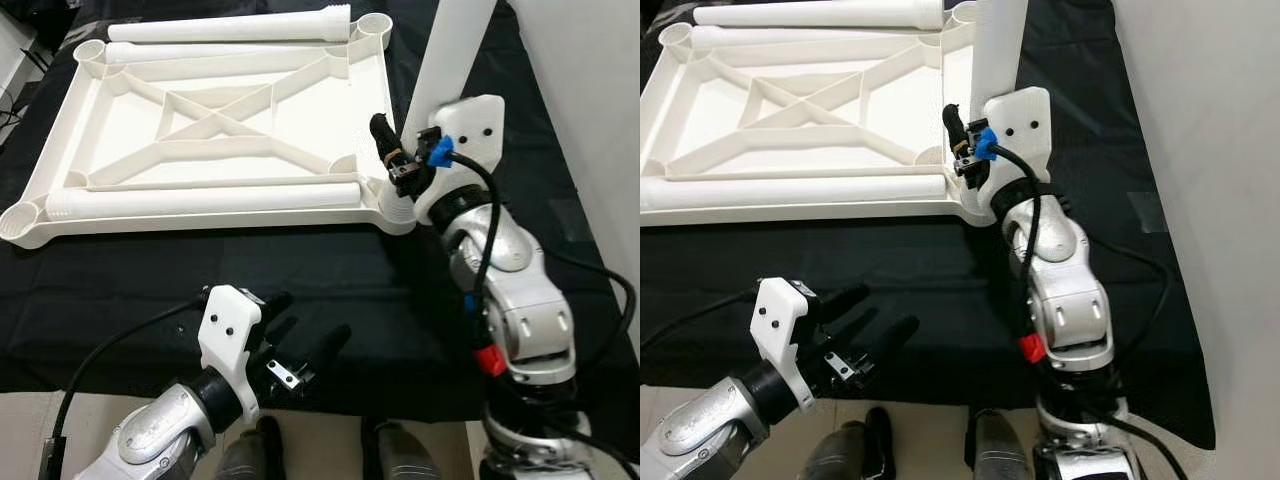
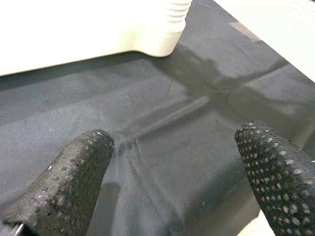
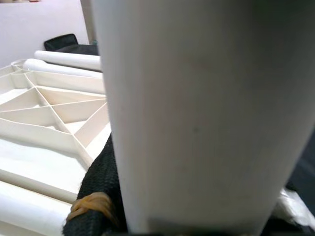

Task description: Building children table

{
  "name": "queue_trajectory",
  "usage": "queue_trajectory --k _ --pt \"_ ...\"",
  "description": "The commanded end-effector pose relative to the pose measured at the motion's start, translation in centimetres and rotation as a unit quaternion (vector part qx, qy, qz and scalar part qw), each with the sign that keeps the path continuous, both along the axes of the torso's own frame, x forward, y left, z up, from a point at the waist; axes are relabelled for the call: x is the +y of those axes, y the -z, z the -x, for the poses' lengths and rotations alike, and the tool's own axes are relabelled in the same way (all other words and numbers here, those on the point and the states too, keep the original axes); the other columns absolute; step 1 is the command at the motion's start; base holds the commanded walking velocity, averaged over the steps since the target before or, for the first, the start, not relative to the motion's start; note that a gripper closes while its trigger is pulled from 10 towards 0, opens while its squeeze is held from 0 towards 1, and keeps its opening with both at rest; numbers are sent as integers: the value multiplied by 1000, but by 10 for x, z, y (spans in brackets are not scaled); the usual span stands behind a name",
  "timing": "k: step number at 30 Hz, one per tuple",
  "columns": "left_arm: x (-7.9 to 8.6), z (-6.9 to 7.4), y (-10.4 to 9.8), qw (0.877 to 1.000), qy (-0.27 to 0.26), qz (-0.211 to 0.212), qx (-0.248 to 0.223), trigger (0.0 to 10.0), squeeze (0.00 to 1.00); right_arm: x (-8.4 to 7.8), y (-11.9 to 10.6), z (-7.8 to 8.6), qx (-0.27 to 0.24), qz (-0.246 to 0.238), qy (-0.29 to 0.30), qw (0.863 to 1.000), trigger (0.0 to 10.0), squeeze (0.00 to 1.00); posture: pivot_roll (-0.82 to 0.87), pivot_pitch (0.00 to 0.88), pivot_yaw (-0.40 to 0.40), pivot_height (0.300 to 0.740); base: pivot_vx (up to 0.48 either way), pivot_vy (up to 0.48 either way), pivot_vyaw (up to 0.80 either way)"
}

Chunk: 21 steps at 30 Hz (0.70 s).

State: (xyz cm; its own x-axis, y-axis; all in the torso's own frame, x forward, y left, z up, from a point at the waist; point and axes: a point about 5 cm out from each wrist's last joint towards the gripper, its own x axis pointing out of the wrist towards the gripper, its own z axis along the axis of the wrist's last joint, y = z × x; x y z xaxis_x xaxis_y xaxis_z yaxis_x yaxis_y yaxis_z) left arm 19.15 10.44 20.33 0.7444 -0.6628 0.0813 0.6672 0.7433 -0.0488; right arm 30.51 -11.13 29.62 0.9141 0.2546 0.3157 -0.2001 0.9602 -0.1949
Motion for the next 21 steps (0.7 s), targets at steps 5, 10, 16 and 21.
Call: queue_trajectory --k 5,10,16,21 --pt "2 -2 4 1000 -8 -4 2 10000 0 -3 42 -10 120 7 49 992 10000 0 56 351 32 740 0 0 0" --pt "1 -4 6 1000 -8 -4 1 10000 0 -6 40 -13 116 -3 63 991 10000 0 52 341 31 740 0 0 0" --pt "-1 -5 7 1000 -6 -5 -1 10000 0 -5 40 -12 115 -16 61 991 10000 0 47 334 29 740 0 0 0" --pt "-2 -6 7 1000 -6 -3 -2 10000 0 -3 37 -10 111 -24 54 992 10000 1000 45 334 28 740 0 0 0"
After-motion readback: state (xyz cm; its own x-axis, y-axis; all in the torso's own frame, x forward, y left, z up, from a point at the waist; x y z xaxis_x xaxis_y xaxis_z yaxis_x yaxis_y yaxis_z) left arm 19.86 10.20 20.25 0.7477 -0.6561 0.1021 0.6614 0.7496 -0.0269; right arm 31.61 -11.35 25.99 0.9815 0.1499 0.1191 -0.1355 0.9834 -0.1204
